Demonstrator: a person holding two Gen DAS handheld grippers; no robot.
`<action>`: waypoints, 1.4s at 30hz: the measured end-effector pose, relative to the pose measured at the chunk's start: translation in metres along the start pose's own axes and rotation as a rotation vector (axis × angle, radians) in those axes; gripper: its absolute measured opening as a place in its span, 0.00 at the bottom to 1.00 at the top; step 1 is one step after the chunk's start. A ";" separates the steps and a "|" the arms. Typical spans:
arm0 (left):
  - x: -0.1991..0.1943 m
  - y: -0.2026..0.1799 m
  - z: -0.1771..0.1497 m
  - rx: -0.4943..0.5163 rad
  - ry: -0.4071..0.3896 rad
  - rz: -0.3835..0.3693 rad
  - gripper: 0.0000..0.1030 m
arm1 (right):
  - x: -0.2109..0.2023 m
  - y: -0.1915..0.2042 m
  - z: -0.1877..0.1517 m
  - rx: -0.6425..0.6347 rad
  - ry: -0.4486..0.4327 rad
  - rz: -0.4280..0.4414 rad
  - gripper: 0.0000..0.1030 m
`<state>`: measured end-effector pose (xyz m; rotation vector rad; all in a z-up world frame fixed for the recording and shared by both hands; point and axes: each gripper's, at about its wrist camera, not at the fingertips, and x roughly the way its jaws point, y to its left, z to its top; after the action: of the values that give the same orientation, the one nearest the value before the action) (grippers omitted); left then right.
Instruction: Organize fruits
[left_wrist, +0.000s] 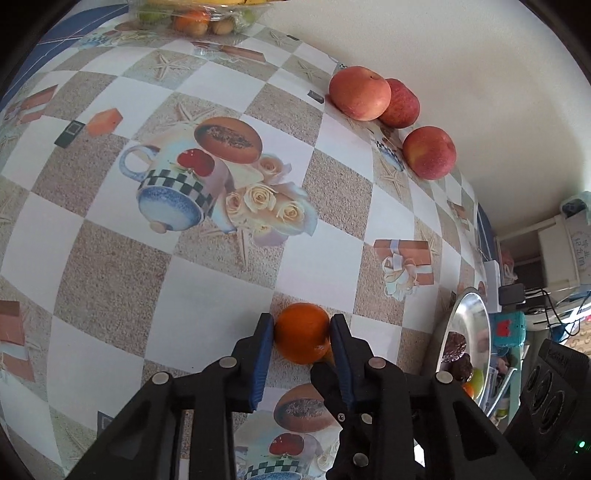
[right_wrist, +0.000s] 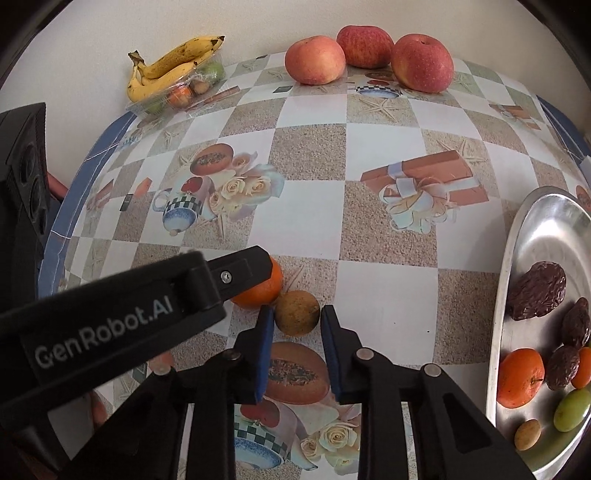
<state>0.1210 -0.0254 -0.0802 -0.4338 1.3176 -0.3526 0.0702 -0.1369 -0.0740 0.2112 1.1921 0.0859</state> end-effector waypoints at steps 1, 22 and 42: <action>0.000 0.001 0.000 -0.012 0.003 -0.003 0.32 | 0.000 0.000 0.000 0.001 0.001 0.001 0.26; -0.046 0.010 -0.016 -0.065 -0.057 0.047 0.32 | -0.048 -0.025 -0.014 0.061 -0.076 -0.073 0.25; -0.042 0.018 -0.012 -0.100 -0.042 0.069 0.32 | -0.033 -0.025 0.003 0.036 -0.123 -0.074 0.27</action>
<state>0.0998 0.0092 -0.0555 -0.4755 1.3096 -0.2199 0.0594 -0.1673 -0.0485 0.2007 1.0781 -0.0129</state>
